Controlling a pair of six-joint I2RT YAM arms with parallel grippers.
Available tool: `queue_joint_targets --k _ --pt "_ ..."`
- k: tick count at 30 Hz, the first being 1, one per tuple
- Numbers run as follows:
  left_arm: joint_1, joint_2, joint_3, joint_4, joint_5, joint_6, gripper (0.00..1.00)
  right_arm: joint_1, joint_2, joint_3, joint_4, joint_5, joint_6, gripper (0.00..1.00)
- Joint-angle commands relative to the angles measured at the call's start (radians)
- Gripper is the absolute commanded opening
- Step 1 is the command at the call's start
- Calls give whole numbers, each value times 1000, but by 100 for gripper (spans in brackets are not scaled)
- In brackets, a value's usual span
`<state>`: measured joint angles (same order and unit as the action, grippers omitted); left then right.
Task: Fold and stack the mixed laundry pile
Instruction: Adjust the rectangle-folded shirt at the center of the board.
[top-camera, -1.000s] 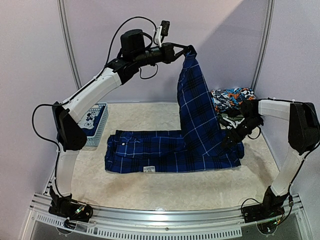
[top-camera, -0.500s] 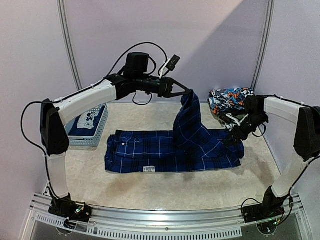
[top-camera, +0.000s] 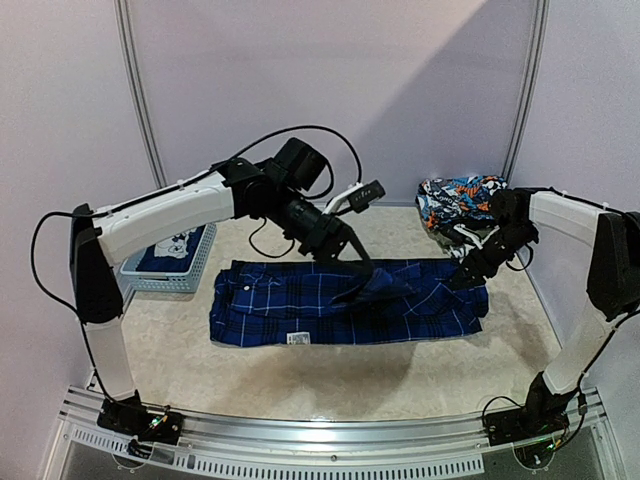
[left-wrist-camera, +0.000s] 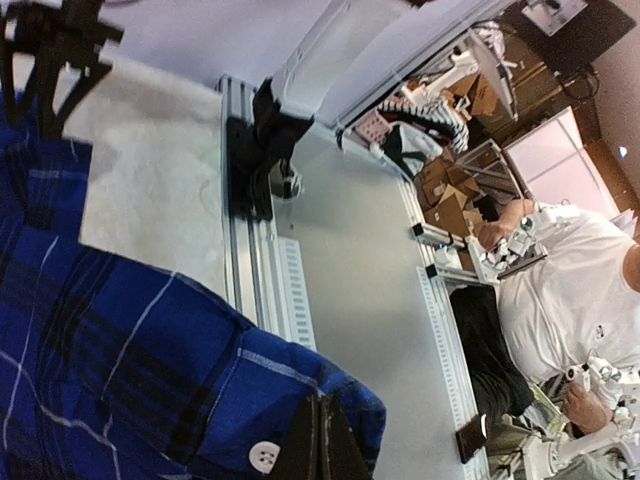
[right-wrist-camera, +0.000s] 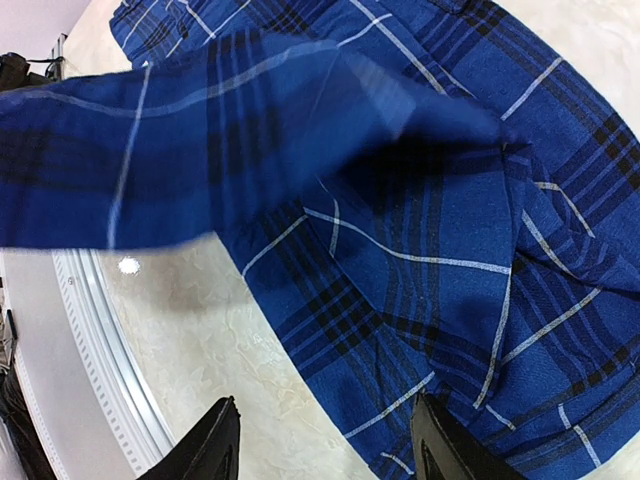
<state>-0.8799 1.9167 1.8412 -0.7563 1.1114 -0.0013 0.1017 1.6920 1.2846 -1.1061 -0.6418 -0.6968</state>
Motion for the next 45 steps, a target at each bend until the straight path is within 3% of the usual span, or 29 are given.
queue_joint_targets --k 1,4,10,17,22,28,30,33,40,42,45 --pt "-22 -35 25 -533 -148 320 0 -5 26 0 17 0 5 59" --pt "-22 -114 -43 -505 -318 322 0 -5 43 5 21 2 5 59" --pt "22 -208 -110 -336 -815 357 0 -3 79 24 26 -29 19 59" --pt "40 -235 -244 -114 -1257 535 0 11 107 43 34 -25 31 59" --pt "46 -214 -292 -77 -1384 638 0 16 133 60 45 -22 38 59" --pt "55 -247 -373 10 -1450 700 0 25 176 76 73 -8 59 59" --pt "53 -301 -375 25 -1407 689 0 28 182 77 75 -9 63 59" --pt "52 -360 -395 147 -1346 703 0 29 184 80 81 -6 63 59" --pt "27 -299 -326 369 -1420 847 0 29 190 85 80 -11 71 59" --pt "9 -314 -382 404 -1431 897 0 28 178 75 86 -10 70 59" --pt "-2 -400 -595 498 -1444 955 0 28 161 61 95 -19 71 59"
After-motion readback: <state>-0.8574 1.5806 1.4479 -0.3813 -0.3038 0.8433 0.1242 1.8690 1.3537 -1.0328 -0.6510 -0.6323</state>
